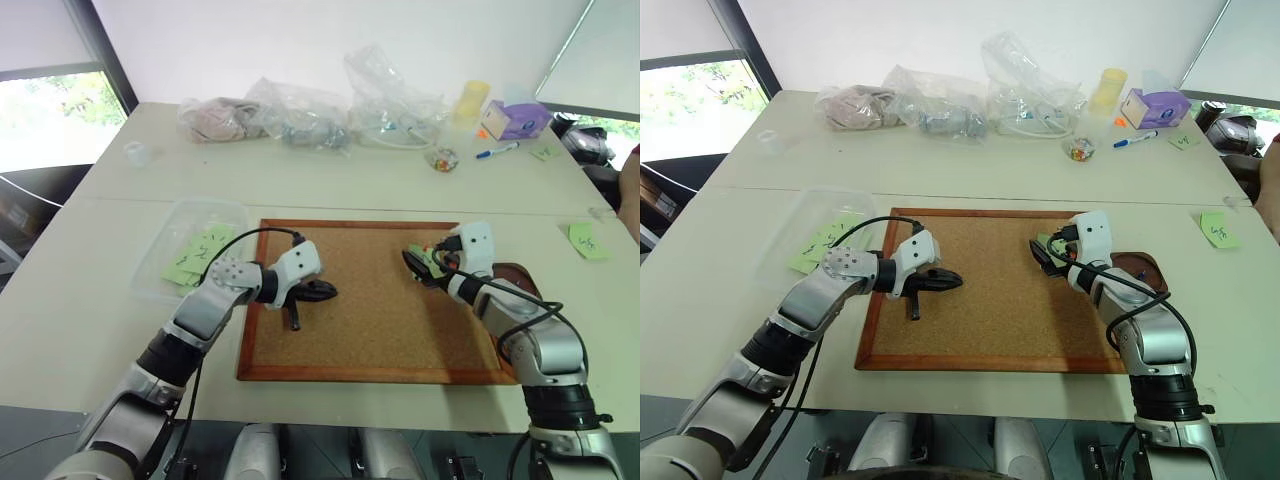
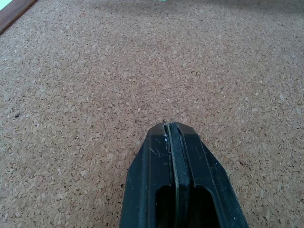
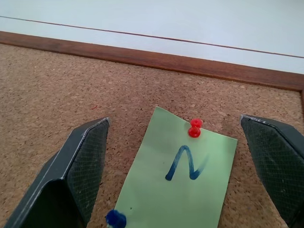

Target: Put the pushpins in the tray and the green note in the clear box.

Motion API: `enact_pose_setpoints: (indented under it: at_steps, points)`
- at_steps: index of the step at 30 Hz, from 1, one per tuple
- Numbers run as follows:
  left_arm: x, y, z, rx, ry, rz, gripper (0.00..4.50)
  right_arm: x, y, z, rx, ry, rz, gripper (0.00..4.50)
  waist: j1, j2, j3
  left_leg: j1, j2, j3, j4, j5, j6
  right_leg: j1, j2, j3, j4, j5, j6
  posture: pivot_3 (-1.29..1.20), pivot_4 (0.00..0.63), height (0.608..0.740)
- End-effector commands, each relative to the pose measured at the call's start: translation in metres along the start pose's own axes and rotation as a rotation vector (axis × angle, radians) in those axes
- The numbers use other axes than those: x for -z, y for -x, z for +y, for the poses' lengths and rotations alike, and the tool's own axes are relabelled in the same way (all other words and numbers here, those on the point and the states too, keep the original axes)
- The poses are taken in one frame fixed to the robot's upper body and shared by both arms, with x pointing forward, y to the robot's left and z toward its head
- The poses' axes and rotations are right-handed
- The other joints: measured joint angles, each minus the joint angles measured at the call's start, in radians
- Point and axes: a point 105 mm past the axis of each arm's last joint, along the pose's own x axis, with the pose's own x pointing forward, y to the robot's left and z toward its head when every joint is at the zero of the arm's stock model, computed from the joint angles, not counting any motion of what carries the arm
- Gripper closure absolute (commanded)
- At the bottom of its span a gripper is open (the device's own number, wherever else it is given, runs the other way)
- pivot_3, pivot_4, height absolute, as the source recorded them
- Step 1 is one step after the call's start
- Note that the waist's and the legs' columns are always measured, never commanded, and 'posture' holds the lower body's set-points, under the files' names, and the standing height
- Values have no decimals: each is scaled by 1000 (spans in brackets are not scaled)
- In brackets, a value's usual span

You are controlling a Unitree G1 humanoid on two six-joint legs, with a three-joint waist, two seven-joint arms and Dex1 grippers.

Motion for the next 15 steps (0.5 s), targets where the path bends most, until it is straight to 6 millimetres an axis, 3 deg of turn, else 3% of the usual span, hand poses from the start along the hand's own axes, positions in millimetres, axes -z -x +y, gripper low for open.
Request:
enact_pose_setpoints:
  at_steps: [1,3,9,10,15]
  points:
    - [5,-4,-6,5,-3,26,4500,-14,1,-7,19,-10,-57,265,0,0,0,0,0,0,0,0,0,0,0,0,0,0,0,0,150,737]
    - [5,-4,-6,7,-11,24,4500,-13,0,-9,26,-25,-60,894,0,0,0,0,0,0,0,0,0,0,0,0,0,0,0,0,150,737]
    - [5,-4,-5,0,-13,25,4500,-13,-5,-9,18,-47,-67,4104,0,0,0,0,0,0,0,0,0,0,0,0,0,0,0,0,150,737]
    - [5,-3,-5,-1,-14,26,4500,-13,-5,-9,17,-47,-66,4468,0,0,0,0,0,0,0,0,0,0,0,0,0,0,0,0,150,737]
    - [6,-3,-5,-5,-16,28,4500,-11,-5,-5,-1,-45,-60,4468,0,0,0,0,0,0,0,0,0,0,0,0,0,0,0,0,150,737]
